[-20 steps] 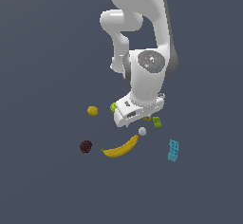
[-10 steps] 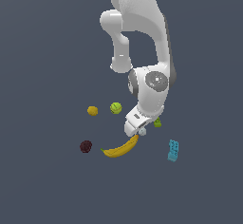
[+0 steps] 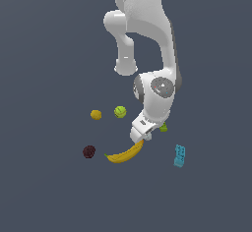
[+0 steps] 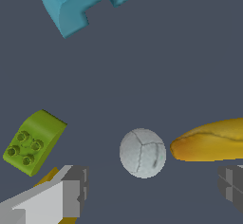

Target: Pick up a designated object from a clutter of objects.

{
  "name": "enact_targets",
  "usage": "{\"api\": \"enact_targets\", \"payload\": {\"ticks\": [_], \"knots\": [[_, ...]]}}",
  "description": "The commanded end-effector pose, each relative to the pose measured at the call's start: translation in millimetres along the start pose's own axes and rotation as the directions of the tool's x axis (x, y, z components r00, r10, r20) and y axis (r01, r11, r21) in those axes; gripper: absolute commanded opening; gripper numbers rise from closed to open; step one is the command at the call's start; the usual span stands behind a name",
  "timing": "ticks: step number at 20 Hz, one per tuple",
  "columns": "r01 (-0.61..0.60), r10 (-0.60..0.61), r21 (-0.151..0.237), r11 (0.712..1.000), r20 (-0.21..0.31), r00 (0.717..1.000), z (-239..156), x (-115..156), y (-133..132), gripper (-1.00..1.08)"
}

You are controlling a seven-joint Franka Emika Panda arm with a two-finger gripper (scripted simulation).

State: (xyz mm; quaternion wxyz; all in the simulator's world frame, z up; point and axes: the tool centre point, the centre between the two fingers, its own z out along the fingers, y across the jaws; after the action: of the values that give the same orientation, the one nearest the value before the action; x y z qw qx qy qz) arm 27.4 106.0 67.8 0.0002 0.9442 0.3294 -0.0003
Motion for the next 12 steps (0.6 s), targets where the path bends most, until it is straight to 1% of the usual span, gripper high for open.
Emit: {"api": "enact_targets", "payload": {"ticks": [1,7,12], "knots": [[0.001,-0.001,0.000,1.000,0.001,1.000,7.5,-0.4,-0.4,1.00],[0.005,-0.005,0.000,1.000,0.000,1.000,36.5,-0.7,-1.3,1.00],[0.005,-0.005,0.000,1.000,-0.001,1.000,46.6,0.0,-0.8,1.00]]}}
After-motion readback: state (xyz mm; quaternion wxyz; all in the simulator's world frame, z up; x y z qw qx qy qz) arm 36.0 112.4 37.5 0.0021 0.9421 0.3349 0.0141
